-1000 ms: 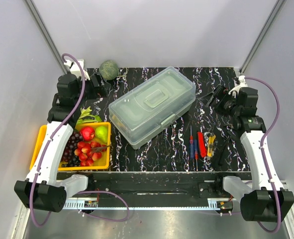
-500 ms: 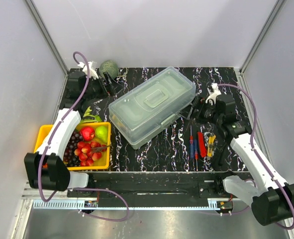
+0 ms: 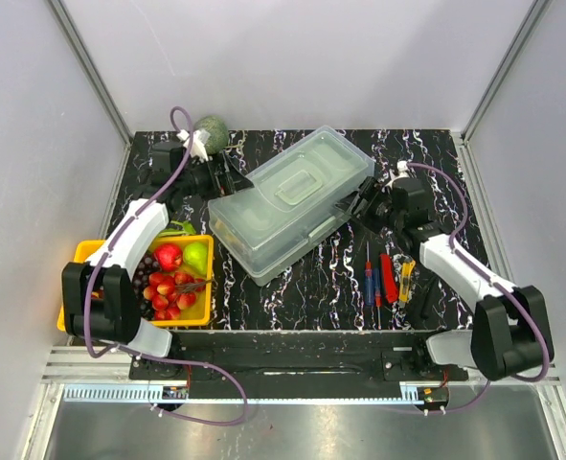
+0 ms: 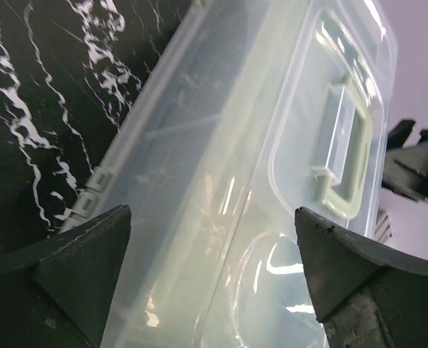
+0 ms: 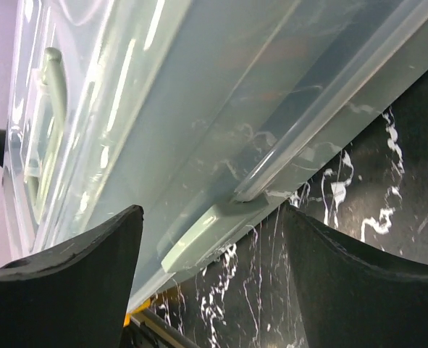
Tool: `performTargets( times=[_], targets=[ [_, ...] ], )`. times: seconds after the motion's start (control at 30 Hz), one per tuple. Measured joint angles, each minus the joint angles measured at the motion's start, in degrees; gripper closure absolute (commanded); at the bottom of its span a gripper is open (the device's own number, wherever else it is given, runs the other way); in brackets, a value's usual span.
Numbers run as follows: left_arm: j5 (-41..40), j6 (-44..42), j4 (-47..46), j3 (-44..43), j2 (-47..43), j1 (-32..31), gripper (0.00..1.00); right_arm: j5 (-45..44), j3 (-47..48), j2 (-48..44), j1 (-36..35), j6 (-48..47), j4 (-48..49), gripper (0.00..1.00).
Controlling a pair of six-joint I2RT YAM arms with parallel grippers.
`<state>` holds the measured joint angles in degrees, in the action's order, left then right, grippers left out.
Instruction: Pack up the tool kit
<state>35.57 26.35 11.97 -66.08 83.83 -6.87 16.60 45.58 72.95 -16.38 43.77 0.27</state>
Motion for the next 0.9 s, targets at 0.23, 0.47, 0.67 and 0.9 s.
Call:
performTargets(
  times=[0.23,0.47,0.67,0.9],
  targets=[
    [2.2,-1.3,-1.0,0.9,2.4,-1.2,0.01,-0.1,2.3,6.6,0.0,0.3,6.2,0.17],
    [3.4,0.0,-4.2,-2.1,7.1,-2.1,0.01,-1.2,10.7,15.0,0.5,-1.8,8.0,0.17],
    [-2.8,0.0,-3.9,-5.4,9.6,-5.7,0.01,1.9,19.6,23.4,2.7,-0.5,8.9,0.12],
    [-12.4,-3.4,6.2,-11.8,9.6,-7.5,0.01,6.5,16.3,21.0,4.4,1.0,10.5,0.01]
  ],
)
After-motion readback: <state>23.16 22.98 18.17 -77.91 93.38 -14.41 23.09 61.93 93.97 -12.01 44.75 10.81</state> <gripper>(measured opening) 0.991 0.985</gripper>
